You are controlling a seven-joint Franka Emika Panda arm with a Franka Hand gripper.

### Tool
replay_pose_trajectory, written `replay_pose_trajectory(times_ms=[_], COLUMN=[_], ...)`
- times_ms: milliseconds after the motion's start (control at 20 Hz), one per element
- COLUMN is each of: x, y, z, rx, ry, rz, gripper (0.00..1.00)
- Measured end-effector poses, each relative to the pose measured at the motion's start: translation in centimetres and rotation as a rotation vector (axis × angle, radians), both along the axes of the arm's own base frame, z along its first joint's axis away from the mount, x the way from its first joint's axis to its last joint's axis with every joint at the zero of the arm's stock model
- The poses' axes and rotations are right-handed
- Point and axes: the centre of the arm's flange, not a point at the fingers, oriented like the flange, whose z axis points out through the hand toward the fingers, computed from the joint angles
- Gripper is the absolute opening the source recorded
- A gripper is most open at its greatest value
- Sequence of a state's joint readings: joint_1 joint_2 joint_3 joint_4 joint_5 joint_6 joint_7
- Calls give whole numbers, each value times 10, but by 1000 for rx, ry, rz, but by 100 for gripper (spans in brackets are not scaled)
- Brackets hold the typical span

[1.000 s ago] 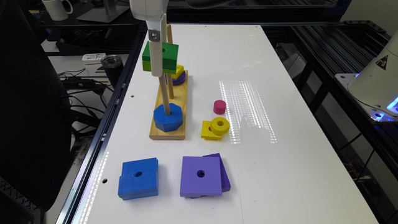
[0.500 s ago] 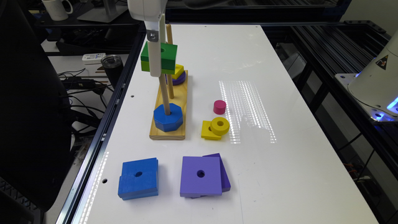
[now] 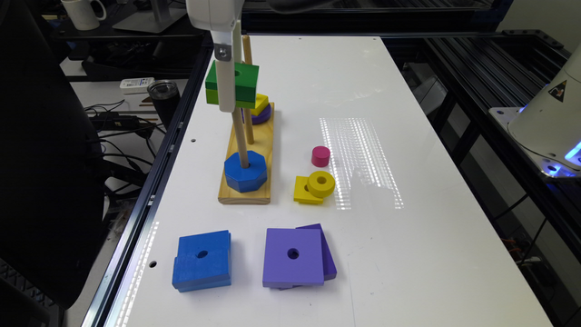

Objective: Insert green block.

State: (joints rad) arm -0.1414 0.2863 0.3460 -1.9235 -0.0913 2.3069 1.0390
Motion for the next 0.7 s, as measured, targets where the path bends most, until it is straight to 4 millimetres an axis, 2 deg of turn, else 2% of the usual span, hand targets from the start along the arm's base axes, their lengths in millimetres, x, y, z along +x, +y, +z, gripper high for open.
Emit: replay_pose_trajectory(times_ms=[400,700], x=[2,3], y=[0,0], z=[-11,-11], rx=[0,0], ry=[8,7], rz=[3,4], gripper=[0,0])
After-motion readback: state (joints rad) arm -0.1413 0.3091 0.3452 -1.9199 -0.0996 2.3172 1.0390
